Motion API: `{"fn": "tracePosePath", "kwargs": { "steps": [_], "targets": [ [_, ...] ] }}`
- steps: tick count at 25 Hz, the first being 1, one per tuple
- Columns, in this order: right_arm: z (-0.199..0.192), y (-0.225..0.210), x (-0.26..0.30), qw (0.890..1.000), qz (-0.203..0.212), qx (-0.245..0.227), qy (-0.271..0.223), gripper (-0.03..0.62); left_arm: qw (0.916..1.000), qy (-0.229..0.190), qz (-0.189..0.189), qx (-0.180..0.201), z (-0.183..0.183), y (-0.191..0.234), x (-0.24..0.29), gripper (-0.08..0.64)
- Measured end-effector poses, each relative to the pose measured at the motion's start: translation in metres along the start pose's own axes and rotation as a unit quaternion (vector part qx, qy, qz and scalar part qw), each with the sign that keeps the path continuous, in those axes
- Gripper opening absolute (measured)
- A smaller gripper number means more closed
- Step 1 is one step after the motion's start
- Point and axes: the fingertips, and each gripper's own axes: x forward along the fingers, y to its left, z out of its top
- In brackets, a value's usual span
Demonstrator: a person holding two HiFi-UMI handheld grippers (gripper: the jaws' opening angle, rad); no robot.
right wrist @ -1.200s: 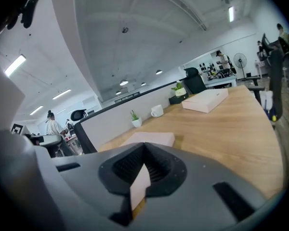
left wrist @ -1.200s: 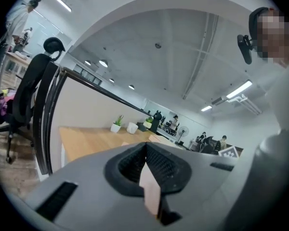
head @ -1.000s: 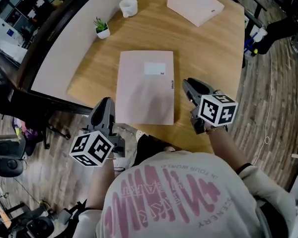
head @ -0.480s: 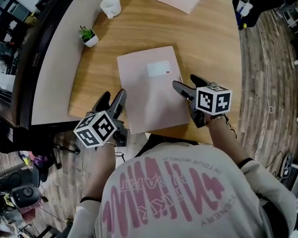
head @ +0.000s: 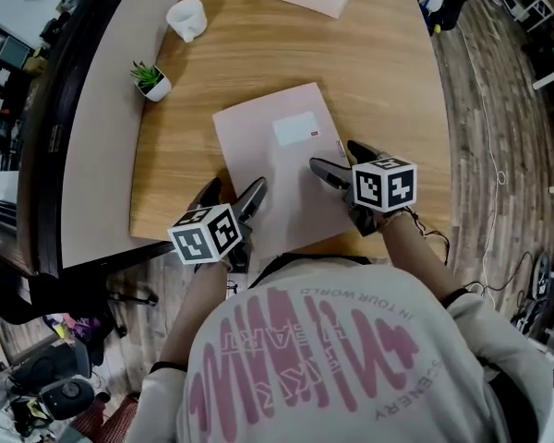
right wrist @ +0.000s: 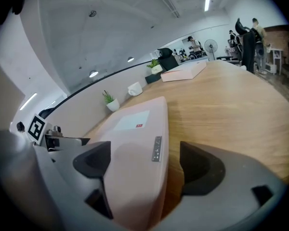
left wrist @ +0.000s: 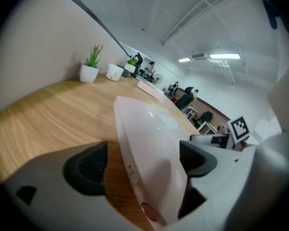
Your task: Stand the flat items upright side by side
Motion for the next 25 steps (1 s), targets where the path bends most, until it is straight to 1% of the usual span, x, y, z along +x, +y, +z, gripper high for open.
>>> {"fn": "tracePosePath", "kwargs": {
  "steps": [1, 3, 6, 9, 11, 14, 16, 19, 22, 23, 25],
  "targets": [
    [-0.001, 0.001, 0.002, 1.000, 0.002, -0.002, 0.004, 0.454, 0.9999, 0.009, -0.008, 0.008, -0.003, -0.002, 0.004, 0.463],
    [-0.002, 0.000, 0.003, 1.000, 0.003, -0.001, 0.008, 0.454, 0.9995, 0.016, -0.020, 0.018, -0.007, -0.005, 0.010, 0.465],
    [-0.002, 0.000, 0.006, 1.000, 0.007, 0.004, 0.019, 0.454, 0.9990, 0.018, -0.029, 0.028, -0.007, -0.009, 0.016, 0.463],
    [-0.006, 0.004, 0.010, 0.999, 0.017, 0.016, 0.033, 0.453, 0.9980, 0.032, -0.042, 0.034, -0.008, -0.018, 0.023, 0.467],
    [-0.008, 0.007, 0.011, 0.999, 0.022, 0.025, 0.037, 0.451, 0.9975, 0.040, -0.045, 0.036, -0.010, -0.022, 0.027, 0.502],
    [-0.008, 0.007, 0.011, 0.999, 0.021, 0.022, 0.041, 0.449, 0.9968, 0.050, -0.042, 0.046, -0.010, -0.025, 0.032, 0.526],
    [-0.007, 0.007, 0.011, 0.999, 0.019, 0.015, 0.046, 0.443, 0.9972, 0.051, -0.037, 0.040, -0.007, -0.026, 0.034, 0.528],
    [-0.007, 0.008, 0.010, 0.998, 0.019, 0.011, 0.051, 0.439, 0.9980, 0.054, -0.025, 0.020, -0.005, -0.026, 0.036, 0.525],
    [-0.008, 0.006, 0.008, 0.998, 0.020, 0.013, 0.057, 0.437, 0.9964, 0.080, -0.012, 0.026, -0.007, -0.029, 0.040, 0.525],
    [-0.009, 0.005, 0.008, 0.998, 0.019, 0.012, 0.063, 0.437, 0.9956, 0.090, -0.010, 0.022, -0.008, -0.031, 0.042, 0.529],
    [-0.011, 0.001, 0.006, 0.997, 0.017, 0.008, 0.079, 0.437, 0.9943, 0.106, -0.014, 0.002, -0.009, -0.034, 0.043, 0.531]
  ]
}}
